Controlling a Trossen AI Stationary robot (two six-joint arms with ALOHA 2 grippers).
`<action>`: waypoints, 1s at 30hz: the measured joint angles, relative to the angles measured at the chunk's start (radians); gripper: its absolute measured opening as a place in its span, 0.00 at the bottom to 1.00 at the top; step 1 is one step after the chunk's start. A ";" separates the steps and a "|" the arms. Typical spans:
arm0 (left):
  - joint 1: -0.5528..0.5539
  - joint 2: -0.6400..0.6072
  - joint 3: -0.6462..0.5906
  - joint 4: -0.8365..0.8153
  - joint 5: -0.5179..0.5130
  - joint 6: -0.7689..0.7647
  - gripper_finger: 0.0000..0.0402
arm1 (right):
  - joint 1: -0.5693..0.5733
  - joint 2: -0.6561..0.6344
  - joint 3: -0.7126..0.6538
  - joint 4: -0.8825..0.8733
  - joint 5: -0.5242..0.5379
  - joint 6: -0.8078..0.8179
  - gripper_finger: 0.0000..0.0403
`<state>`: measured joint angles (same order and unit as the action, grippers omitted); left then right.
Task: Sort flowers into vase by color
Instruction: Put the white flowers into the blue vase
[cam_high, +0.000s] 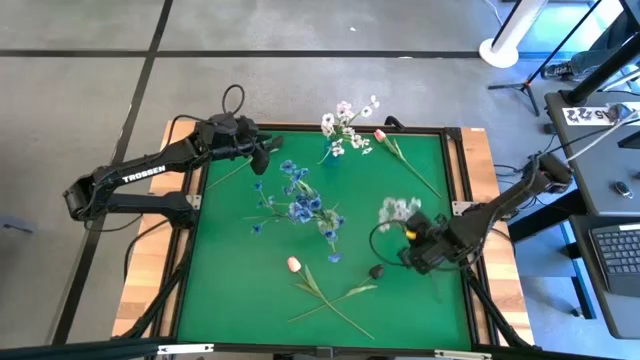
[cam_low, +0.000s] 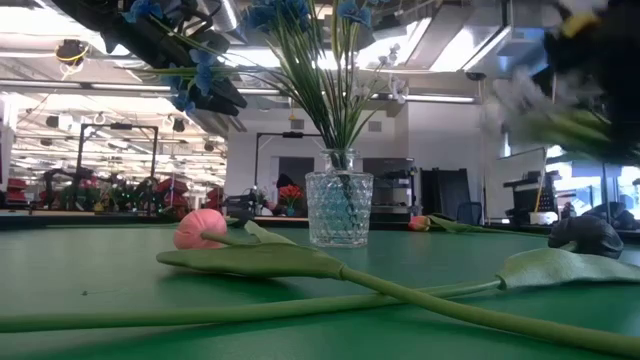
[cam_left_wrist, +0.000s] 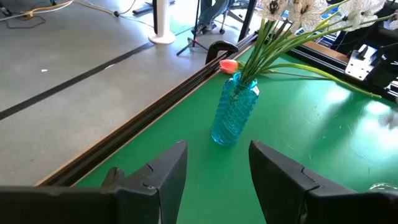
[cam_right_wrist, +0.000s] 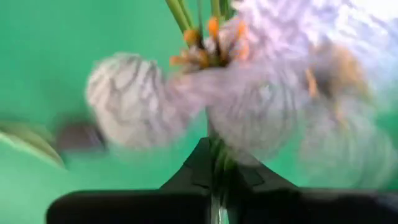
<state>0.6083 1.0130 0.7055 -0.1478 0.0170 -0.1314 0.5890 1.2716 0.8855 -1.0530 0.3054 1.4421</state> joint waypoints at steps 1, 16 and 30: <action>0.000 0.000 0.000 0.000 0.000 0.000 0.42 | -0.005 -0.021 0.020 -0.013 0.061 -0.005 0.02; 0.000 0.000 0.000 0.007 -0.001 0.001 0.42 | -0.174 -0.241 0.248 0.110 0.927 -0.693 0.03; 0.000 0.000 0.000 0.039 0.000 -0.024 0.42 | -0.588 -0.293 0.262 0.840 0.244 -1.568 0.02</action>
<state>0.6079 1.0130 0.7059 -0.1085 0.0166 -0.1551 0.0015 0.9783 1.1477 -0.2133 0.5492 -0.1261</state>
